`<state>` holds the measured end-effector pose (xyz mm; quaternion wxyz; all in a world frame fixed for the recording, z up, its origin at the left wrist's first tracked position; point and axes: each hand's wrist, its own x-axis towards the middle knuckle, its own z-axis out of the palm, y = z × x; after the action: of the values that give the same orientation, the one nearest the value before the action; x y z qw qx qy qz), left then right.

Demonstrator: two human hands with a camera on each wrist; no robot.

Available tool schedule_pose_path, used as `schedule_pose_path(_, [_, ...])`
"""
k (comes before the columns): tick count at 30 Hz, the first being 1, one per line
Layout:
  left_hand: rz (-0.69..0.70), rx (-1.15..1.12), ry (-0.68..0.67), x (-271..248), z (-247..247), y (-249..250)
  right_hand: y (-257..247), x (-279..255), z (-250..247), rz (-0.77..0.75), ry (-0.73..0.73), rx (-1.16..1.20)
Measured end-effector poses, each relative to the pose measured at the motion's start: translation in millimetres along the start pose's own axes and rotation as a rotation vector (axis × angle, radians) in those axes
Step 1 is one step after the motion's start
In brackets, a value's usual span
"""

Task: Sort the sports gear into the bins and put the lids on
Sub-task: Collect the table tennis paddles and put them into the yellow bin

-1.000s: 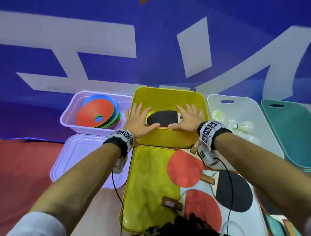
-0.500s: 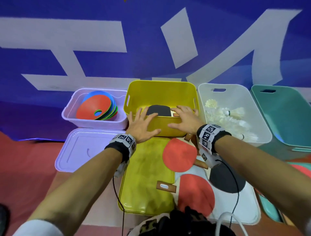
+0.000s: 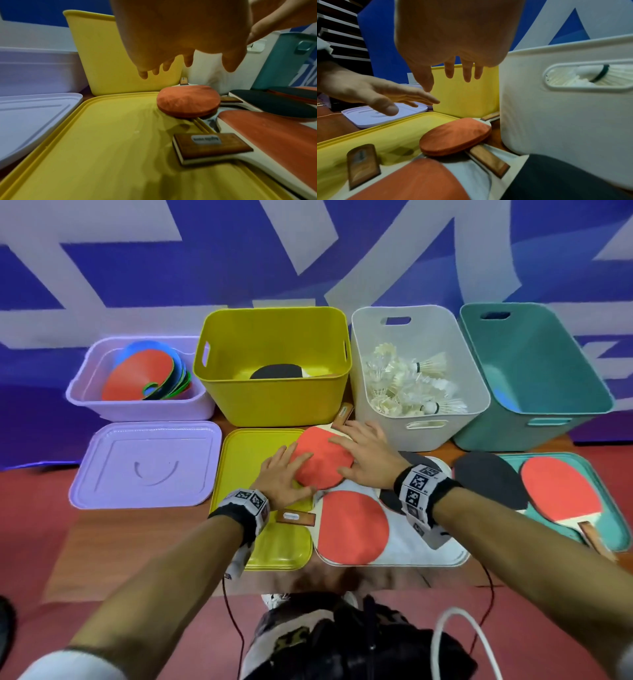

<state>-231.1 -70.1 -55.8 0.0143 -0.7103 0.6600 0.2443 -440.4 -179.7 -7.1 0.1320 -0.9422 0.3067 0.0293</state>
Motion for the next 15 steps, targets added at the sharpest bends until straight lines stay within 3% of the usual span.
schedule_pose_path(3, [0.02,-0.027,-0.086,-7,11,4,-3,-14,13,0.054,-0.03,0.028])
schedule_pose_path(6, [0.036,-0.034,-0.159,-14,28,-1,-9,-27,32,0.101,-0.156,0.059])
schedule_pose_path(15, [0.104,0.051,-0.157,-27,64,7,-22,-62,91,0.133,-0.392,0.053])
